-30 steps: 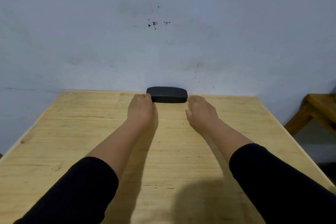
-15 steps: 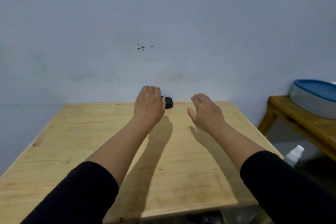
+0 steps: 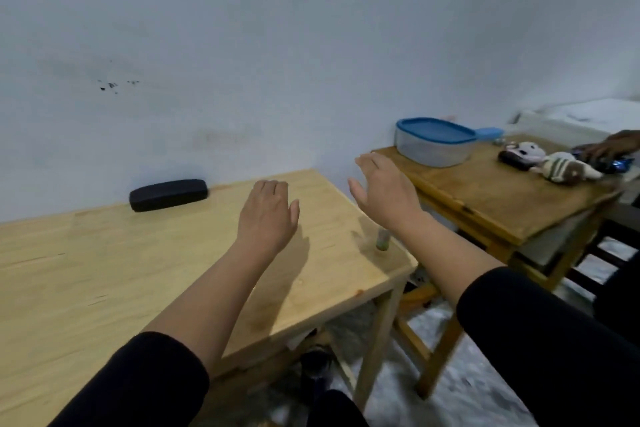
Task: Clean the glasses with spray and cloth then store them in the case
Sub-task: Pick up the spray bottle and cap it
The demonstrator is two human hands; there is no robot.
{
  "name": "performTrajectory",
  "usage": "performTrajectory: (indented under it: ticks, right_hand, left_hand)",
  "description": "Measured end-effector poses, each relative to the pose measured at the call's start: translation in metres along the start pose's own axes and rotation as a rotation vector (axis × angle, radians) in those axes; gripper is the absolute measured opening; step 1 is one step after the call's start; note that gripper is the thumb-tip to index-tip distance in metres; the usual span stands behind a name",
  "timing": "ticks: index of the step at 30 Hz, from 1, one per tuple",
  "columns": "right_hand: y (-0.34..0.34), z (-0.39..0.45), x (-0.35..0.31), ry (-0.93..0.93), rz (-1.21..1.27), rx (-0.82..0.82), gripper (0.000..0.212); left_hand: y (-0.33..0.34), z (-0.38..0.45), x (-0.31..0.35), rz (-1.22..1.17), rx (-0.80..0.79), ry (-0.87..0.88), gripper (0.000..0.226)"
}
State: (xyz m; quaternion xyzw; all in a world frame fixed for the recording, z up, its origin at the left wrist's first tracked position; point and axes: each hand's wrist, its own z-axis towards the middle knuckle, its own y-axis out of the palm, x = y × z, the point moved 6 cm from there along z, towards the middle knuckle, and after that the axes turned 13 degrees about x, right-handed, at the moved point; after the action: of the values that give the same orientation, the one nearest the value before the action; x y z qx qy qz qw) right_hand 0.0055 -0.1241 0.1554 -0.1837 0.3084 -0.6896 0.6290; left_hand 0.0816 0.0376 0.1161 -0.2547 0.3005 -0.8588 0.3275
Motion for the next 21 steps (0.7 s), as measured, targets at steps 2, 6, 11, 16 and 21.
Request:
performTrajectory:
  ticks: [2,6,11,16,21]
  right_hand:
    - [-0.010,-0.011,0.021,0.046,-0.010,0.015,0.047]
    - [-0.014,-0.041,0.053,0.161,0.054,0.010,0.047]
    - [-0.002,-0.087,0.070,0.309,0.236,0.059,0.045]
    - [0.022,-0.115,0.081,0.559,0.451,0.102,0.047]
    - [0.043,-0.120,0.089,0.769,0.641,0.122,0.051]
  left_hand:
    - [0.015,-0.009,0.017,-0.040,-0.033,0.005,0.038]
    - [0.048,-0.033,0.038,-0.073,-0.152,0.005,0.043]
    - [0.079,-0.063,0.045,-0.108,-0.300,-0.070,0.048]
    - [0.090,-0.073,0.040,-0.127,-0.333,-0.128,0.040]
    - [0.094,-0.070,0.038,-0.105,-0.330,-0.131,0.041]
